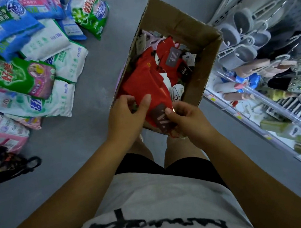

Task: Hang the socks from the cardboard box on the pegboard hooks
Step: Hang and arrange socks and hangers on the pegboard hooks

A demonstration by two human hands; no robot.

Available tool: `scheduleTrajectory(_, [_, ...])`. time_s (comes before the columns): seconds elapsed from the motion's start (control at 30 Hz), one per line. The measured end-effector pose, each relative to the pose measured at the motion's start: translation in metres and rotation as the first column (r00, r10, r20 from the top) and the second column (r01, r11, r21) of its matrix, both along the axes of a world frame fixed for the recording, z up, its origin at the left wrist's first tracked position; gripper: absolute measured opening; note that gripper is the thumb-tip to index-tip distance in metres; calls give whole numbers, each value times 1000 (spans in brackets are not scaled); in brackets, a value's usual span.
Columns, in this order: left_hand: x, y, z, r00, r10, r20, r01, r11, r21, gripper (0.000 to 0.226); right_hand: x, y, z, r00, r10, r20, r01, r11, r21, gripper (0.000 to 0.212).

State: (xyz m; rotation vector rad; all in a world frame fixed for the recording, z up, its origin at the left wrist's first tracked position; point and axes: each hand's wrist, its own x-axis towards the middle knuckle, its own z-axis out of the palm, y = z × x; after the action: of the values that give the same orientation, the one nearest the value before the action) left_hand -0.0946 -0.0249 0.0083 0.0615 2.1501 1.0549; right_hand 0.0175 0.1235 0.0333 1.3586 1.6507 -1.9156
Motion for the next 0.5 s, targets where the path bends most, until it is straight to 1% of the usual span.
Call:
scheduleTrajectory(0.03, [0, 6, 6, 983, 29, 180, -38, 998, 44, 52, 3, -4, 6, 999, -34, -22, 33, 999, -35, 24])
scheduleTrajectory(0.07, [0, 11, 12, 942, 53, 331, -87, 992, 88, 49, 6, -9, 11, 997, -71, -42, 68, 996, -63, 26])
scheduleTrajectory(0.1, [1, 15, 16, 911, 54, 408, -115, 985, 126, 41, 9, -12, 14, 993, -106, -58, 101, 992, -79, 28])
scheduleTrajectory(0.17, [1, 20, 23, 917, 36, 397, -111, 980, 167, 29, 14, -17, 19, 985, -161, -69, 156, 985, -72, 30])
scheduleTrajectory(0.27, [5, 24, 32, 936, 14, 351, -91, 974, 206, 26, 24, -18, 26, 967, -240, -89, 235, 970, -63, 32])
scheduleTrajectory(0.37, [9, 30, 38, 964, 3, 267, -59, 977, 205, 8, 32, -14, 35, 937, -331, -106, 324, 943, -78, 36])
scheduleTrajectory(0.43, [9, 33, 40, 971, 45, 237, -92, 977, 190, 9, 39, -3, 40, 920, -376, -110, 370, 926, -71, 33])
scheduleTrajectory(0.5, [9, 35, 43, 969, 66, 238, -111, 976, 185, 19, 51, 12, 44, 907, -405, -120, 398, 914, -77, 24])
